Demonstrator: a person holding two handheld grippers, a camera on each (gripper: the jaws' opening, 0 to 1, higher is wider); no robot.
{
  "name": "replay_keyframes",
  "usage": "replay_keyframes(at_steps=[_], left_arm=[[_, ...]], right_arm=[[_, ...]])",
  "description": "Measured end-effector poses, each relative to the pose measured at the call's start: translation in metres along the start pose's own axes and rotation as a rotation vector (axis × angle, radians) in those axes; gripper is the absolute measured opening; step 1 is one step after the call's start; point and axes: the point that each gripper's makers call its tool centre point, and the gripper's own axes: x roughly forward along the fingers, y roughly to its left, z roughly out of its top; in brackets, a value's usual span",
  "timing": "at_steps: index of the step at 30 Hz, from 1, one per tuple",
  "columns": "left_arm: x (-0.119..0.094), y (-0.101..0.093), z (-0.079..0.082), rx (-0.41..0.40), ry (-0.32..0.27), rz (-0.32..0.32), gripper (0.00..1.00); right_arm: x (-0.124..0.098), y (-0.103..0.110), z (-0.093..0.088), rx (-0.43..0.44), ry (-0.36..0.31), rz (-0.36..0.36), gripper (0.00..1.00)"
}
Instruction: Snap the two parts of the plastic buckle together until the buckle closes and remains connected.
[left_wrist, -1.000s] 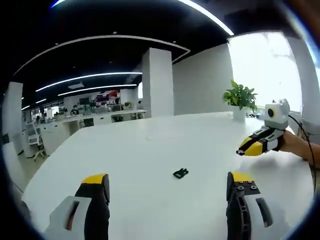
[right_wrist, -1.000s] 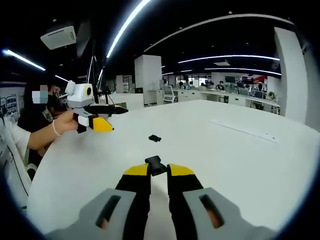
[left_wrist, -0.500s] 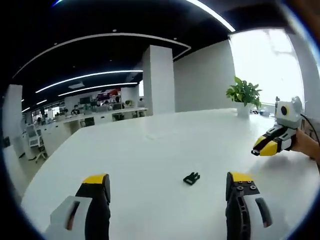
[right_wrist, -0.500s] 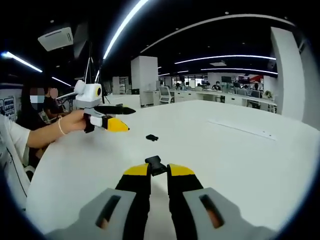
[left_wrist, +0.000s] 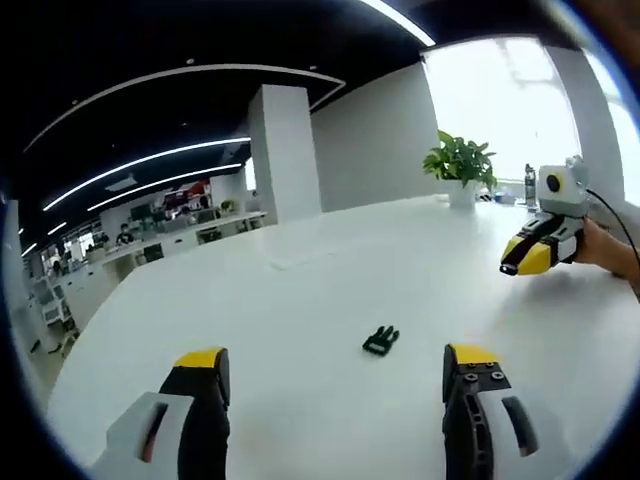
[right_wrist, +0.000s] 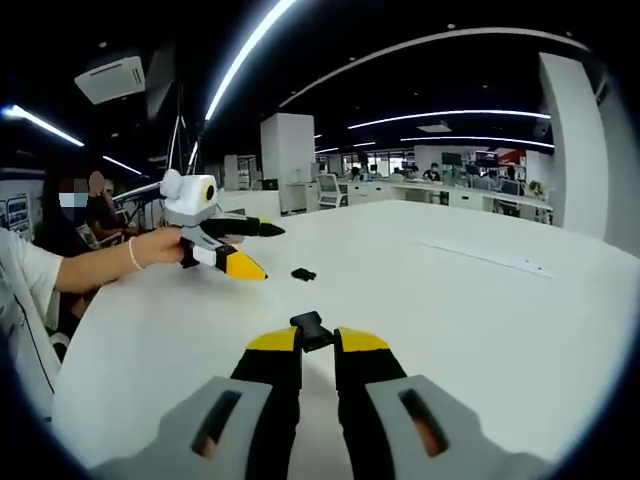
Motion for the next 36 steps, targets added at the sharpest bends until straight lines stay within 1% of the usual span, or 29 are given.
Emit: replay_keyframes(at_steps=[5, 8, 10, 12, 15, 18, 24, 27, 36], left_arm=[[0.004, -0.003, -0.004, -0.013, 0.016, -0.017, 0.88], [0.008, -0.002, -0.007, 0.005, 0.040, -0.013, 0.83], [0.010, -0.002, -0.006, 0.004, 0.033, -0.009, 0.82], [0.012, -0.004, -0.003, -0.011, 0.027, -0.023, 0.82], [0.017, -0.005, -0.003, -0.009, 0.032, -0.030, 0.80], [0.020, -0.009, -0.006, -0.001, 0.053, -0.044, 0.76], [0.025, -0.013, -0.008, 0.014, 0.067, -0.057, 0.68], [0.027, -0.016, -0.010, 0.002, 0.081, -0.071, 0.65], [0.033, -0.025, -0.010, -0.016, 0.082, -0.106, 0.56]], right_arm=[[-0.001, 0.001, -0.001, -0.005, 0.003, 0.004, 0.12], [-0.001, 0.002, -0.001, -0.002, 0.002, 0.008, 0.12], [-0.001, 0.004, -0.002, 0.014, -0.001, 0.018, 0.12], [-0.001, 0.005, -0.004, 0.020, 0.002, 0.025, 0.12], [-0.001, 0.005, -0.005, 0.018, 0.005, 0.023, 0.12], [-0.001, 0.004, -0.005, 0.014, 0.003, 0.020, 0.12], [0.000, 0.005, -0.007, 0.015, 0.012, 0.023, 0.12], [0.000, 0.007, -0.007, 0.019, 0.009, 0.032, 0.12], [-0.001, 0.009, -0.006, 0.021, 0.003, 0.038, 0.12]])
